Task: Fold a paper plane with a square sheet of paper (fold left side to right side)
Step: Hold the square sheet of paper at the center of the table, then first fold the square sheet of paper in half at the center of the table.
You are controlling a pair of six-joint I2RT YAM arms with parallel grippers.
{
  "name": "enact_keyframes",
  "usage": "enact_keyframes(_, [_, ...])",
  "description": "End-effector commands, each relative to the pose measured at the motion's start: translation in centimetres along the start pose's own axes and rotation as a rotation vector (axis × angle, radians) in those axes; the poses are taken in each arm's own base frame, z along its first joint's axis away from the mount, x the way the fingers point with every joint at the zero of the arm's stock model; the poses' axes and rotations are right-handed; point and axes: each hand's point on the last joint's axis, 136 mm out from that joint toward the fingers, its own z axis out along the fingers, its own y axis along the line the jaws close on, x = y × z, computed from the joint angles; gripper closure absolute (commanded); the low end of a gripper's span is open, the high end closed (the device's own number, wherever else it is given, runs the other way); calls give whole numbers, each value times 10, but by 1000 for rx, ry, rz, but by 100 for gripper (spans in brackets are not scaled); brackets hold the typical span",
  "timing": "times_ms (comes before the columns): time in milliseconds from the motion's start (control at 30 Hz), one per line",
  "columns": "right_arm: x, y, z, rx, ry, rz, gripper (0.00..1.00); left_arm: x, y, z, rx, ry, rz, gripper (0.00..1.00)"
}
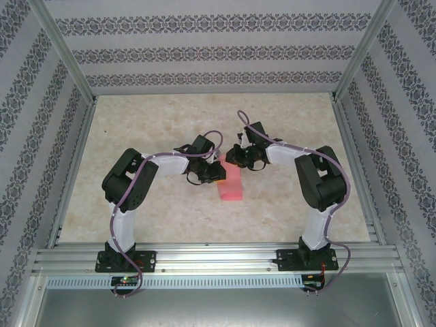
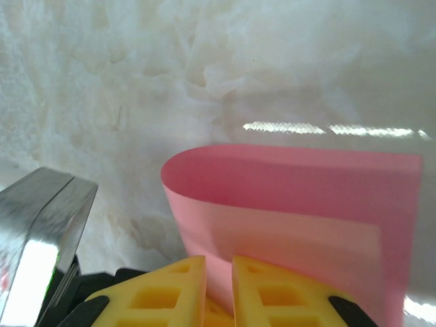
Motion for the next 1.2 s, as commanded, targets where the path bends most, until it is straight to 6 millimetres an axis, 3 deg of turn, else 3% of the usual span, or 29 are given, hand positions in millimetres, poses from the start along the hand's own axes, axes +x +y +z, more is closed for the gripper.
enact_keyframes(0, [-4,11,11,-29,9,-9,82,18,37,11,-130,49,-27,81])
enact_keyframes(233, [3,-25,24,110,27,5,82,23,28,9,-106,60,40,80])
enact_keyframes(433, [12,-43,30,152,51,30,82,40,19,5,-70,94,124,80])
enact_keyframes(733, [15,-50,32,172,59,41,82,67,1,1,10,129,246,80])
enact_keyframes(1167, [19,-54,33,181,69,46,82,103,-4,-1,33,179,297,79])
